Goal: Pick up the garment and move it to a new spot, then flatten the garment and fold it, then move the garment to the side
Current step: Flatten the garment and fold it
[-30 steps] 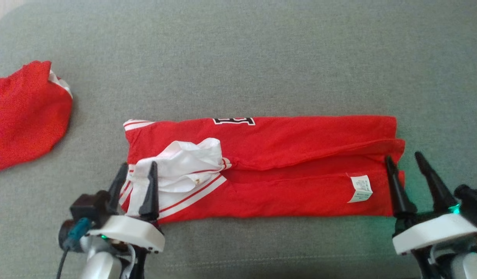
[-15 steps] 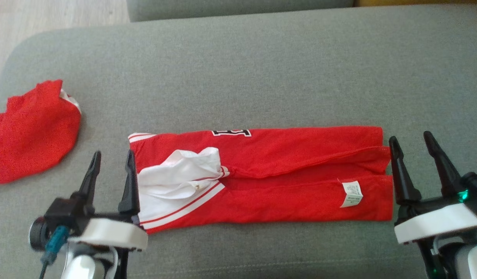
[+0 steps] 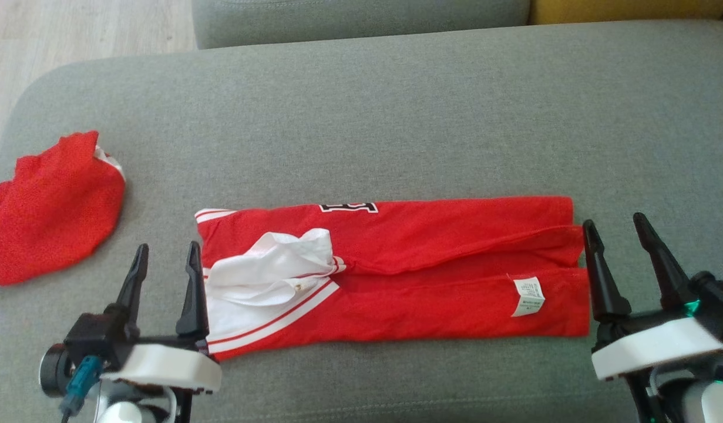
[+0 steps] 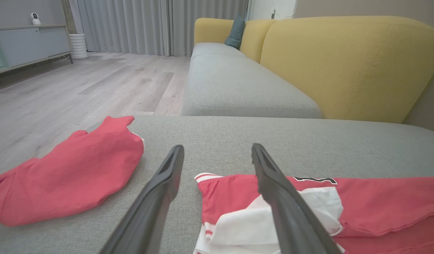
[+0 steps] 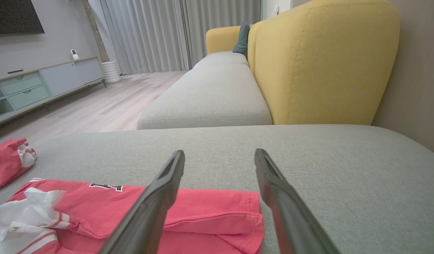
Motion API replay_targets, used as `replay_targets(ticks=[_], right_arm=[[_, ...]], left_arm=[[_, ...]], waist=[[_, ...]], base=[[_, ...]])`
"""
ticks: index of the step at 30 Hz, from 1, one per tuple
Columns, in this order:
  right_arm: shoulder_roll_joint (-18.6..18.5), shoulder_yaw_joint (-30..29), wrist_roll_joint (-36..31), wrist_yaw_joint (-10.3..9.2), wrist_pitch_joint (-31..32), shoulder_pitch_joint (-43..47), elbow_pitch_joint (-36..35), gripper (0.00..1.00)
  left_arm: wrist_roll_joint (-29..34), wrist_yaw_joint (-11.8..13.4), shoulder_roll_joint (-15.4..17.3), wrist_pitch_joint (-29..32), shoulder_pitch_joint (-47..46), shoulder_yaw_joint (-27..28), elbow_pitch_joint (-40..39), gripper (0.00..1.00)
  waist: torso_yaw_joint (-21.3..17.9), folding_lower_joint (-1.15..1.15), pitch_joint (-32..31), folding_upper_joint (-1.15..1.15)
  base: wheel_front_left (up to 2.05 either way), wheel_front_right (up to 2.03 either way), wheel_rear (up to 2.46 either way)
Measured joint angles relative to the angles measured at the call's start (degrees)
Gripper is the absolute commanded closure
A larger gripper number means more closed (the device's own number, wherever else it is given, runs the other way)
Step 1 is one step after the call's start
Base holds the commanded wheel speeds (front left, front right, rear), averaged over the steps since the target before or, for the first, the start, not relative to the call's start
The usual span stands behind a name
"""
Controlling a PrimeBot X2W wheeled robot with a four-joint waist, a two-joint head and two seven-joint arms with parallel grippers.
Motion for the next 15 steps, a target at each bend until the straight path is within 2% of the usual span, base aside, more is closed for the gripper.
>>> replay_targets(ticks=[8,15], right_arm=[[0.0,0.0,0.3,0.00,0.1,0.0,0.9,0.00],[0.0,-0.4,0.5,0.00,1.7,-0.2,4.5,0.00]], left_arm=[[0.0,0.1,0.0,0.3,0.0,-0.3,-0.1,0.00],[0.0,0.0,0.1,0.3,-0.4,-1.2,-0.2,0.00]], waist=[[0.3,0.00,-0.3,0.00],[1.3,0.00,1.3,0.00]], base=[[0.00,0.00,0.00],[0.00,0.00,0.00]])
